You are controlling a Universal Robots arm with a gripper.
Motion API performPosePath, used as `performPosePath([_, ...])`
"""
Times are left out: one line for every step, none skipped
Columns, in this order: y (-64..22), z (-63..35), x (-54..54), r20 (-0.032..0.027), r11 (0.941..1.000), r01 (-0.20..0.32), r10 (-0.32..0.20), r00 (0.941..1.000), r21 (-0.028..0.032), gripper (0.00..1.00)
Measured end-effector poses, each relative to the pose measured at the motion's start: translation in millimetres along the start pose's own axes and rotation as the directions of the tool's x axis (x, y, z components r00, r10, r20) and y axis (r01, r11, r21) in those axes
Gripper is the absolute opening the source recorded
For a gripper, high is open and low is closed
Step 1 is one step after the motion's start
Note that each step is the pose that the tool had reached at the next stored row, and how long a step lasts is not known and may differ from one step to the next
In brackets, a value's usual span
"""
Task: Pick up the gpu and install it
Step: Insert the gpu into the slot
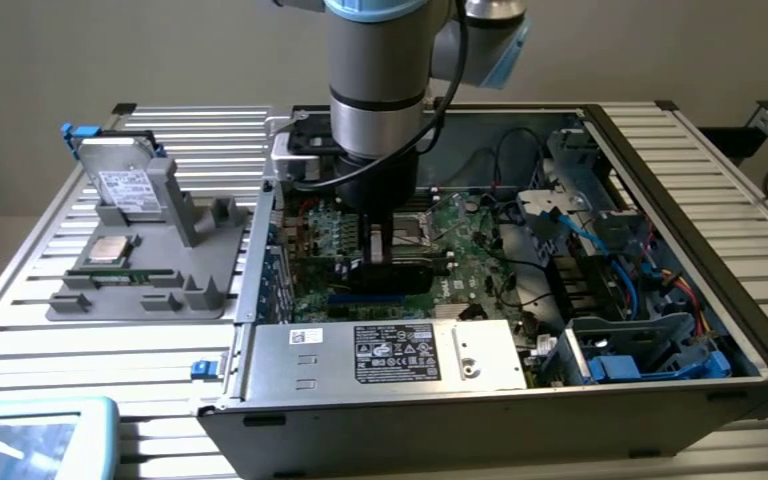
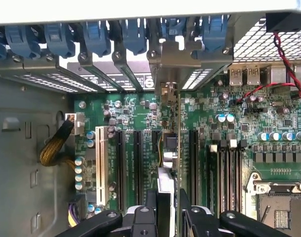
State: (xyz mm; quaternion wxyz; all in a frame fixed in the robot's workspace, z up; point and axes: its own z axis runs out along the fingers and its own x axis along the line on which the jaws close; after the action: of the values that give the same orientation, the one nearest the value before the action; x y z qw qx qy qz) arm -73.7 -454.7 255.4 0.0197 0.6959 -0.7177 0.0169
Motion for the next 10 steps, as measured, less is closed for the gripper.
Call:
performPosePath([0.1,0.4,0.2,0.0011,1.0000,0.000,0.000,1.0000,0.0000,0.27])
performPosePath([0.1,0.5,0.2,0.0012,1.0000,0.000,0.000,1.0000,-0.0001,0.27])
performPosePath([0.1,0.5,0.2,0.0012,1.0000,0.000,0.000,1.0000,-0.0001,0.27])
performPosePath([0.4,0.6,0.1,0.0012,1.0000,0.000,0.000,1.0000,-0.0001,0.27])
performPosePath([0.8,0.8,0.2,0.0013,1.0000,0.000,0.000,1.0000,-0.0001,0.27])
performPosePath([1.4,0.9,0.0,0.0014,1.0000,0.000,0.000,1.0000,-0.0001,0.27])
performPosePath([1.9,1.0,-0.2,0.0014,1.0000,0.000,0.000,1.0000,0.0000,0.27])
performPosePath([2.1,1.0,-0.3,0.0015,1.0000,0.000,0.000,1.0000,0.0000,0.27])
performPosePath([2.0,1.2,-0.5,0.0014,1.0000,0.000,0.000,1.0000,0.0000,0.27])
performPosePath([2.0,1.5,-0.6,0.0015,1.0000,0.000,0.000,1.0000,0.0000,0.27])
